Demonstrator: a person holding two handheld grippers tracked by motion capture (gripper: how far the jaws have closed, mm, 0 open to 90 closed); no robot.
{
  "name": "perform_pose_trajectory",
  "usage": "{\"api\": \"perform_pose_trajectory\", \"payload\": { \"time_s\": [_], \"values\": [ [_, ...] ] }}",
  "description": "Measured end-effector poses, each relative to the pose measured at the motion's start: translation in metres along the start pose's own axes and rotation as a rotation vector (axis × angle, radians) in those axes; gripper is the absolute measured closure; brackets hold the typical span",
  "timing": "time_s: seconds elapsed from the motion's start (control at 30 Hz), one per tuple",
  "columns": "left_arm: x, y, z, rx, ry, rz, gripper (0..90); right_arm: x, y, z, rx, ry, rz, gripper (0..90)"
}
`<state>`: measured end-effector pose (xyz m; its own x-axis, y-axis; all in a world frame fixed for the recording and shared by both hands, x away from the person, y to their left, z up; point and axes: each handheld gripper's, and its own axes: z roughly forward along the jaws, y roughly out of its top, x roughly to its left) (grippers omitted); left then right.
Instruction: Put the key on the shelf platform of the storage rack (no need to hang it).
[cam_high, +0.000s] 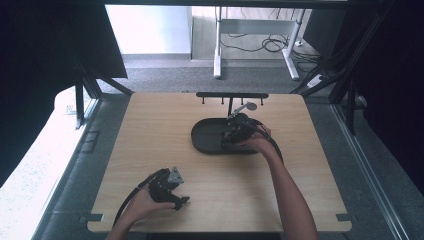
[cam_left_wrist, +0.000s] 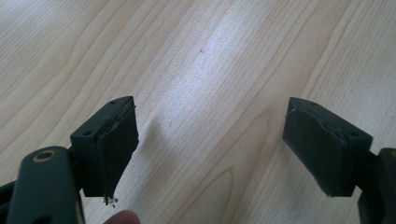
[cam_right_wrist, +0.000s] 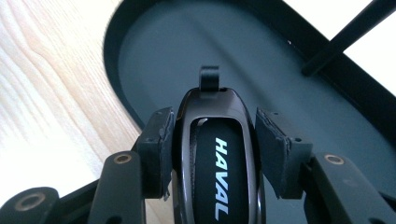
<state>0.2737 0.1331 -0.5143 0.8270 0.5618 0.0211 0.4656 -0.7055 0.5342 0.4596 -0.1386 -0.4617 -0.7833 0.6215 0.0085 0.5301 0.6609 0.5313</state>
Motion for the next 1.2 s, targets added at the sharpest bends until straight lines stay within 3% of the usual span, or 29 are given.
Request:
{"api": "perform_pose_trajectory", "payload": {
  "time_s": [0.27,0.5,0.6,0.67,1.2],
  "values": [
    [0.001,0.000,0.000,0.001,-0.005,-0.007,18.4,-0.006,-0.003,0.017,0.063,-0.028,-0.008,49.3],
    [0.001,-0.001,-0.001,-0.005,-0.007,-0.014,18.4,-0.010,-0.005,0.021,0.054,-0.050,-0.002,49.3],
    [0.003,-0.001,-0.001,-0.007,-0.005,-0.019,18.4,-0.012,-0.010,0.028,0.086,-0.067,-0.014,49.1],
    [0.003,-0.002,-0.001,-0.008,-0.005,-0.020,18.4,-0.013,-0.012,0.028,0.067,-0.061,0.009,49.1],
    [0.002,-0.001,0.000,-0.001,-0.006,-0.017,18.4,-0.021,-0.016,0.031,0.047,-0.066,0.015,46.4]
  ]
}}
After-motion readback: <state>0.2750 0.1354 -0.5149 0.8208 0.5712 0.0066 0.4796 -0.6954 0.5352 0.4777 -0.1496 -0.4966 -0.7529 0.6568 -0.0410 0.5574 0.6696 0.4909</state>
